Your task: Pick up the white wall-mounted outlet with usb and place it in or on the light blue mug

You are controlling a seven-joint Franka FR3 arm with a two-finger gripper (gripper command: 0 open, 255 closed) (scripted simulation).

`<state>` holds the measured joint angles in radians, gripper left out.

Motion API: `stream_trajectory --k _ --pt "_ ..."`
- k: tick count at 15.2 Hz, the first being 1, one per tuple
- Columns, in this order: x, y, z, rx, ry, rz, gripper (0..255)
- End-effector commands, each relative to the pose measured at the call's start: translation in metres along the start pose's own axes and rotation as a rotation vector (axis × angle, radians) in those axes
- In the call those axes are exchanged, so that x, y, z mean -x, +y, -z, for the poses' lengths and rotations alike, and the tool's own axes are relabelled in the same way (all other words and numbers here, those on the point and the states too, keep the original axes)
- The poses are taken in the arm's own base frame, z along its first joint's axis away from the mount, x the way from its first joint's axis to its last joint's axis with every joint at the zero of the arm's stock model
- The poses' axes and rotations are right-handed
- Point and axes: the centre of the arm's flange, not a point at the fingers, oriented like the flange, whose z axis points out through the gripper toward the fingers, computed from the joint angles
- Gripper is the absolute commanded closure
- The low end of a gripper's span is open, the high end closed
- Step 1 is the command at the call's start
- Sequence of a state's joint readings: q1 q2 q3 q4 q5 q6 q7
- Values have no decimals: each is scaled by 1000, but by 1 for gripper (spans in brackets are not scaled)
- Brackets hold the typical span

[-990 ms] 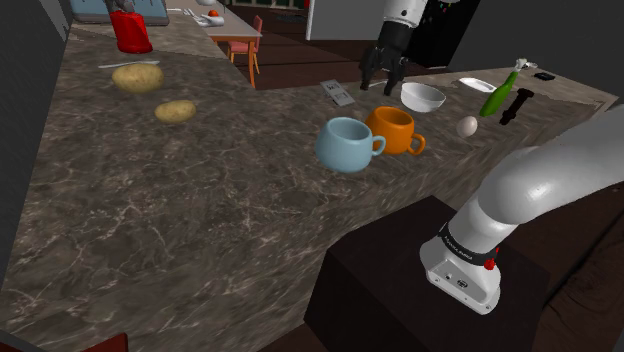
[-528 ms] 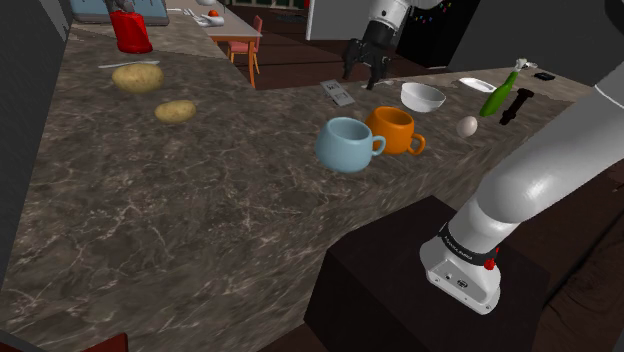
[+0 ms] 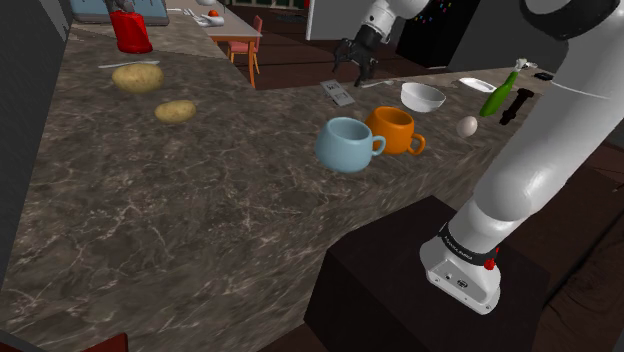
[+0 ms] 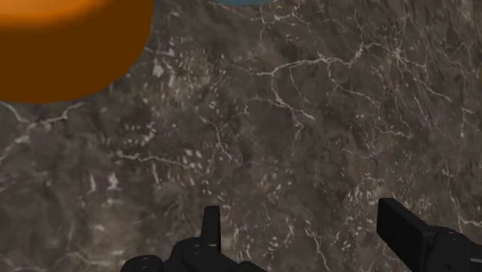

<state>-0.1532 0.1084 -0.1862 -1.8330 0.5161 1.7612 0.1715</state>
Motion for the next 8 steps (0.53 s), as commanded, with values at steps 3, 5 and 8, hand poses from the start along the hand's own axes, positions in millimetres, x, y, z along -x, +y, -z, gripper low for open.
stream_trajectory --k 3,5,8 --pt "-50 19 -2 -74 12 -101 0" --pt "-75 29 -2 -111 17 -151 0" --pt "-110 47 -2 -166 25 -226 0"
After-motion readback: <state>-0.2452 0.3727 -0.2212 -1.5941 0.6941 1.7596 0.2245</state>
